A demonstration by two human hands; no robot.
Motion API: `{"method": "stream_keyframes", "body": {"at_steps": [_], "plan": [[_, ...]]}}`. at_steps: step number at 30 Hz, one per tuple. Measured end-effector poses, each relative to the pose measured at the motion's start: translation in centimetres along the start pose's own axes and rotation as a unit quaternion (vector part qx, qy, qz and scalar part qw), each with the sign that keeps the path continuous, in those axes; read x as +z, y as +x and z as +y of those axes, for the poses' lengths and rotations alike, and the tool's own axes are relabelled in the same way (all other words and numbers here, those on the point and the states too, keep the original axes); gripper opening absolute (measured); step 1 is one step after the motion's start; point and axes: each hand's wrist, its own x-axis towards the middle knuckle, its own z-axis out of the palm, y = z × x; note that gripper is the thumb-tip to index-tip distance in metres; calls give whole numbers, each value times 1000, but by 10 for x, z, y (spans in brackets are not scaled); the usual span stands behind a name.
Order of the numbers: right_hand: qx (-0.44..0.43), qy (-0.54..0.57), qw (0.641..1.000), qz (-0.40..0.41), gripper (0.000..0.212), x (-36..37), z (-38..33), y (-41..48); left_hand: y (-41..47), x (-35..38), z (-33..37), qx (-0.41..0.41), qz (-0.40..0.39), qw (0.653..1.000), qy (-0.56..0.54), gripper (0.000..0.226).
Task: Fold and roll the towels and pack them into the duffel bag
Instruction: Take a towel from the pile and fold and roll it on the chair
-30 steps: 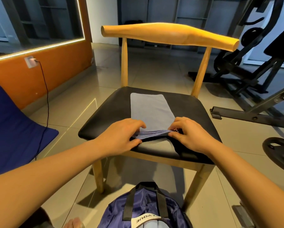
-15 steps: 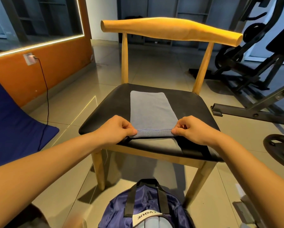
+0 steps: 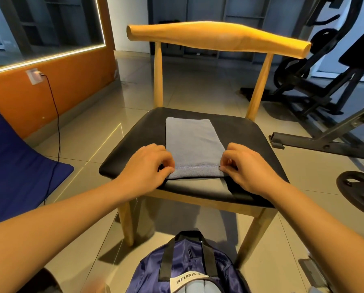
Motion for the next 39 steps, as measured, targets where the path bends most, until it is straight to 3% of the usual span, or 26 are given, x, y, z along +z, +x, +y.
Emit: {"method": "stream_keyframes", "body": {"at_steps": [5,9,16,21,24,27,30,33,35,37,39], "plan": [[-76,-97,992,28,12,11,3,-14,-11,11,-13,179,29,969,168,17],[-83,-109,990,16,21,11,4,-20,-15,17,-10,184,12,959,217,42],[-33,-110,993,8,23,17,5,-10,-8,18,-11,61,21,992,111,33],[9,-92,993,-68,27,5,0,2,-3,14,-12,-19,-33,996,75,32],[96,31,987,-128,34,-1,-2,12,5,11,-12,-69,-89,992,53,32],[172,160,958,-164,37,-9,-1,22,18,8,-16,-122,-119,985,-1,46],[221,171,943,-180,35,-11,-1,30,26,6,-17,-130,-141,981,4,51],[241,102,952,-158,43,-9,2,34,29,6,-17,-119,-112,986,33,48],[208,88,968,-110,36,-8,4,32,28,4,-15,-107,-62,991,41,39],[130,75,987,-63,24,-6,2,27,24,2,-13,-28,-14,996,88,29],[50,24,998,-35,13,-2,-2,22,20,5,-17,105,19,982,158,30]]}}
